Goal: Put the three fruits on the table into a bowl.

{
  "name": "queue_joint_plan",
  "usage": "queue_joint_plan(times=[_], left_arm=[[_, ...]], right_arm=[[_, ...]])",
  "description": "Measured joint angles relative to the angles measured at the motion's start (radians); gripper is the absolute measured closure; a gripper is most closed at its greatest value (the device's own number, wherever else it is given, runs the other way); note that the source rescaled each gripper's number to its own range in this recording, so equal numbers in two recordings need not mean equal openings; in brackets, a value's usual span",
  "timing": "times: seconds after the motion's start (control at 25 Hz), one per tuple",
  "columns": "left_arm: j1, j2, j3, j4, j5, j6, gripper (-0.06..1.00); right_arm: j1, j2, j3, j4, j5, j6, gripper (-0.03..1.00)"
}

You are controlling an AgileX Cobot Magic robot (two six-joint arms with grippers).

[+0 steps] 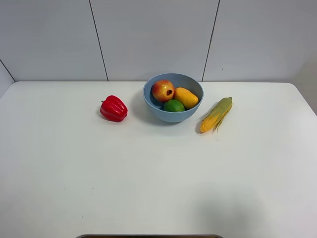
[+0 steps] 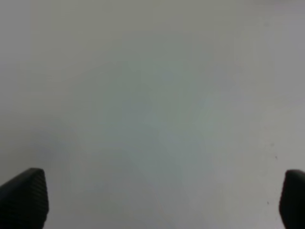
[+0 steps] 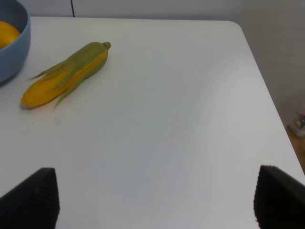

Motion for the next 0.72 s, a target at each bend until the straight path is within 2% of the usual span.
queue_joint_plan(times=[0.24,0.4,0.56,0.72], left_arm=[[0.185,-0.218,0.114,-0.074,-0.007,0.117,-0.03],[0.267,-0.349,0.175,-0.126,-0.021,0.212,-0.03],[0.297,-0.413,0.190,-0.168,-0.025,0.277,-0.03],[0.297,-0.413,0.190,-0.177,-0.025,0.293,-0.03]], right_arm=[[0.000,0.000,0.000,0.000,0.000,0.000,0.35],[0.000,0.000,0.000,0.000,0.000,0.000,0.35],[0.000,0.000,0.000,0.000,0.000,0.000,0.35],[0.000,0.000,0.000,0.000,0.000,0.000,0.35]])
